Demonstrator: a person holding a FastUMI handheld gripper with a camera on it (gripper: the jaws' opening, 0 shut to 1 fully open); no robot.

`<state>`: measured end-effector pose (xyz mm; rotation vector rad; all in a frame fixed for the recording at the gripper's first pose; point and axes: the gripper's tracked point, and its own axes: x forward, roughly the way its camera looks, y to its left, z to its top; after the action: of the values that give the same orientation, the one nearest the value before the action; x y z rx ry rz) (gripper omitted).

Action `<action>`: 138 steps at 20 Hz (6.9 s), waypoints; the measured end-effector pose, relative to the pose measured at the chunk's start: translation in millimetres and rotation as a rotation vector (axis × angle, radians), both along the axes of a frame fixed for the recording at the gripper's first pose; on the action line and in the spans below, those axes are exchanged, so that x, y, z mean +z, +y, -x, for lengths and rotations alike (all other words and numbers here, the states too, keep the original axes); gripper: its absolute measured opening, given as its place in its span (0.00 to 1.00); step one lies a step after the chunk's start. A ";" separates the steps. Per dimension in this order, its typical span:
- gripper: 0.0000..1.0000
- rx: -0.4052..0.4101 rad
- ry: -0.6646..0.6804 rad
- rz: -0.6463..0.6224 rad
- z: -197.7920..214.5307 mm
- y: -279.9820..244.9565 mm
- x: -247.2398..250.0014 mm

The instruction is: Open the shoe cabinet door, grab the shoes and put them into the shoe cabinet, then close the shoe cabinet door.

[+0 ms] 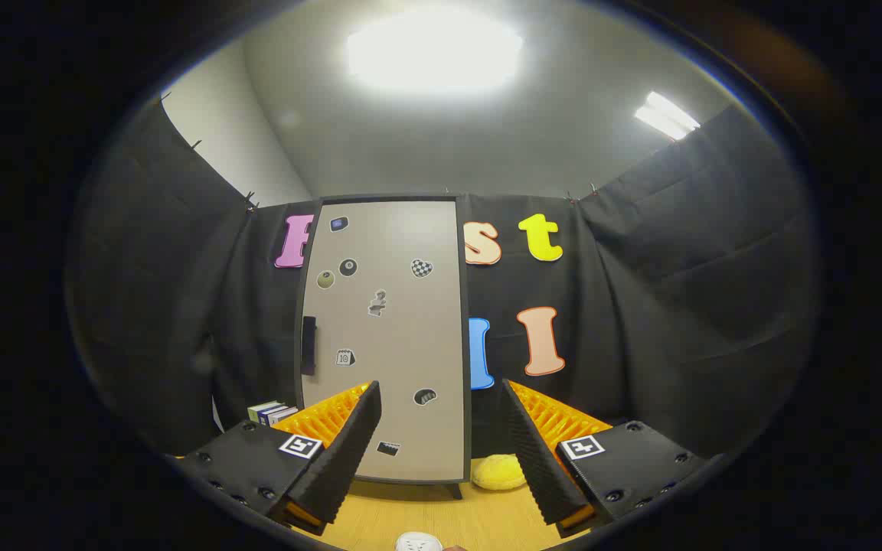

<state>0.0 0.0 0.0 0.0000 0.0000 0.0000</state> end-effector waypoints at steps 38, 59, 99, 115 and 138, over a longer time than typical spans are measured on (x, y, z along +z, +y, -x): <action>0.97 0.186 -0.064 -0.032 -138.9 128.9 29.1; 0.94 0.345 0.098 -0.036 -308.9 284.5 -62.0; 0.16 0.436 0.210 -0.158 -167.8 189.2 -24.2; 0.14 0.086 0.219 -0.064 -164.8 79.9 -24.8; 0.98 0.112 0.202 0.045 -142.8 95.8 -35.5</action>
<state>142.8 95.8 -35.5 -0.0451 0.2016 0.1119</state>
